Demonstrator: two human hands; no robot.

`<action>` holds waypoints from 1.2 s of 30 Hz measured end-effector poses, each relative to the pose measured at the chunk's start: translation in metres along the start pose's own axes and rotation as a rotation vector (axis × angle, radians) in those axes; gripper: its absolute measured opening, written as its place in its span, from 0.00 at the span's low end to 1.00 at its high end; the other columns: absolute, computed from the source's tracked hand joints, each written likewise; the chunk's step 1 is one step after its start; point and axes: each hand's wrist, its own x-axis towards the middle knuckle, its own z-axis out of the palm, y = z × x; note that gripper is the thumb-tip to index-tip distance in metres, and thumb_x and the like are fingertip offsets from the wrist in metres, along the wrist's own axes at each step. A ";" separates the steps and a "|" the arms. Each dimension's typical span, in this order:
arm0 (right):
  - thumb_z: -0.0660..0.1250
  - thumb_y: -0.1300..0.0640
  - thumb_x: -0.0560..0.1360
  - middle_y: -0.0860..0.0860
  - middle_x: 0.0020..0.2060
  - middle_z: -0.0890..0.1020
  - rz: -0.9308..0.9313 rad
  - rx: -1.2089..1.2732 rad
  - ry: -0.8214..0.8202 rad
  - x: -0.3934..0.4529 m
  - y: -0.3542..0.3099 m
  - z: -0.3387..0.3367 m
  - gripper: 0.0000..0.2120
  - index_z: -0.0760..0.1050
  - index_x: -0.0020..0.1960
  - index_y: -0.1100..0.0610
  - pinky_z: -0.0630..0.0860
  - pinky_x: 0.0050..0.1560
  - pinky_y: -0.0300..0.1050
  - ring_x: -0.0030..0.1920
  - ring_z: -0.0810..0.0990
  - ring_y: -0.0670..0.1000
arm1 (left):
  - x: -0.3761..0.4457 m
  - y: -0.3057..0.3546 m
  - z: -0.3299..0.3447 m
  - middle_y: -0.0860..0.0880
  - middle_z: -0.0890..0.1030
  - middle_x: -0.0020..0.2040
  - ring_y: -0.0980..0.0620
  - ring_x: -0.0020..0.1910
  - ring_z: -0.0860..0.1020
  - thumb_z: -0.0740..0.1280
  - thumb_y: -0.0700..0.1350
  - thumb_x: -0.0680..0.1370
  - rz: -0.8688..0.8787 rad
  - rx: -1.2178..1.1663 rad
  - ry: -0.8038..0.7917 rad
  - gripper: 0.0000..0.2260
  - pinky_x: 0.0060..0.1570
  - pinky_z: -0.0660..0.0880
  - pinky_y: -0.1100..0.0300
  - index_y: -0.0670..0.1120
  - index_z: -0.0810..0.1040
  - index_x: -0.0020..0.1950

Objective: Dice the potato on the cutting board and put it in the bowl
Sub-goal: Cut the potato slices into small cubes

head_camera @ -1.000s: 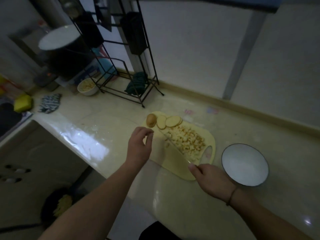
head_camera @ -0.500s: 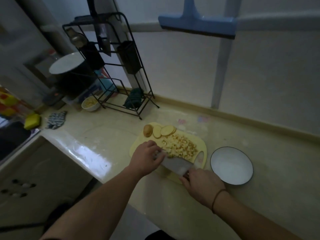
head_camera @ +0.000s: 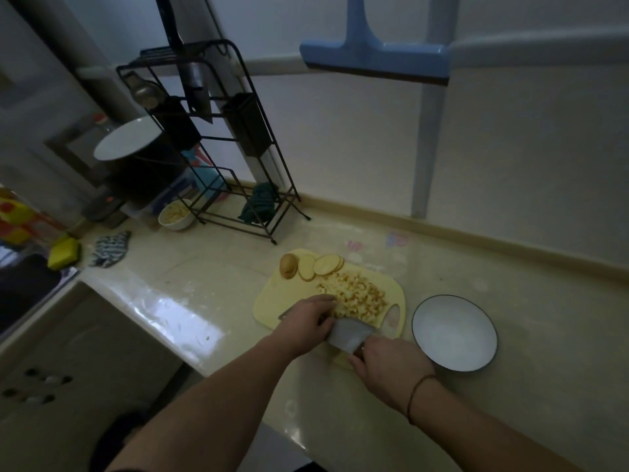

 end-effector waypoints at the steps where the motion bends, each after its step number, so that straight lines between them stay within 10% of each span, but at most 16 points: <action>1: 0.48 0.41 0.81 0.52 0.51 0.81 0.002 0.001 -0.001 0.001 0.000 0.000 0.23 0.77 0.54 0.52 0.67 0.40 0.44 0.49 0.80 0.55 | 0.001 0.000 0.002 0.45 0.75 0.72 0.48 0.70 0.73 0.69 0.43 0.79 -0.018 -0.026 0.032 0.17 0.68 0.67 0.61 0.41 0.79 0.67; 6: 0.49 0.40 0.81 0.52 0.52 0.81 0.021 0.012 0.014 -0.001 0.000 -0.006 0.22 0.77 0.56 0.52 0.72 0.44 0.44 0.50 0.81 0.55 | -0.011 -0.014 -0.001 0.48 0.80 0.52 0.50 0.54 0.77 0.70 0.45 0.75 -0.053 -0.076 0.260 0.08 0.53 0.73 0.60 0.44 0.84 0.51; 9: 0.49 0.40 0.81 0.52 0.53 0.81 0.022 0.012 -0.001 -0.003 0.001 -0.009 0.22 0.76 0.57 0.51 0.71 0.45 0.43 0.51 0.81 0.55 | -0.018 -0.020 -0.008 0.49 0.78 0.44 0.51 0.48 0.75 0.63 0.51 0.72 0.025 -0.076 0.110 0.12 0.48 0.75 0.55 0.46 0.82 0.45; 16: 0.49 0.41 0.82 0.52 0.53 0.81 0.035 -0.041 -0.054 -0.004 0.000 -0.015 0.22 0.76 0.58 0.51 0.72 0.46 0.46 0.51 0.80 0.55 | -0.010 -0.015 0.004 0.51 0.78 0.51 0.57 0.52 0.72 0.64 0.61 0.75 0.090 -0.104 0.008 0.19 0.53 0.67 0.69 0.47 0.82 0.54; 21: 0.48 0.41 0.81 0.53 0.54 0.80 0.047 -0.051 -0.079 -0.002 0.000 -0.017 0.23 0.75 0.60 0.53 0.70 0.45 0.46 0.52 0.80 0.56 | -0.002 -0.008 0.008 0.51 0.77 0.59 0.53 0.58 0.72 0.60 0.64 0.78 0.136 -0.034 -0.026 0.24 0.59 0.71 0.59 0.48 0.81 0.62; 29: 0.48 0.39 0.81 0.52 0.54 0.81 0.014 -0.038 -0.098 0.001 -0.004 -0.023 0.24 0.76 0.60 0.51 0.75 0.47 0.47 0.50 0.80 0.56 | -0.012 -0.019 0.006 0.52 0.77 0.46 0.53 0.48 0.73 0.60 0.63 0.78 0.032 0.034 0.243 0.20 0.46 0.72 0.58 0.49 0.82 0.47; 36: 0.48 0.40 0.81 0.53 0.55 0.80 0.050 -0.039 -0.114 -0.003 -0.005 -0.028 0.23 0.74 0.61 0.53 0.74 0.50 0.48 0.53 0.80 0.57 | -0.004 -0.004 -0.001 0.50 0.80 0.51 0.54 0.52 0.75 0.55 0.66 0.77 -0.027 -0.106 0.098 0.28 0.53 0.73 0.58 0.46 0.83 0.55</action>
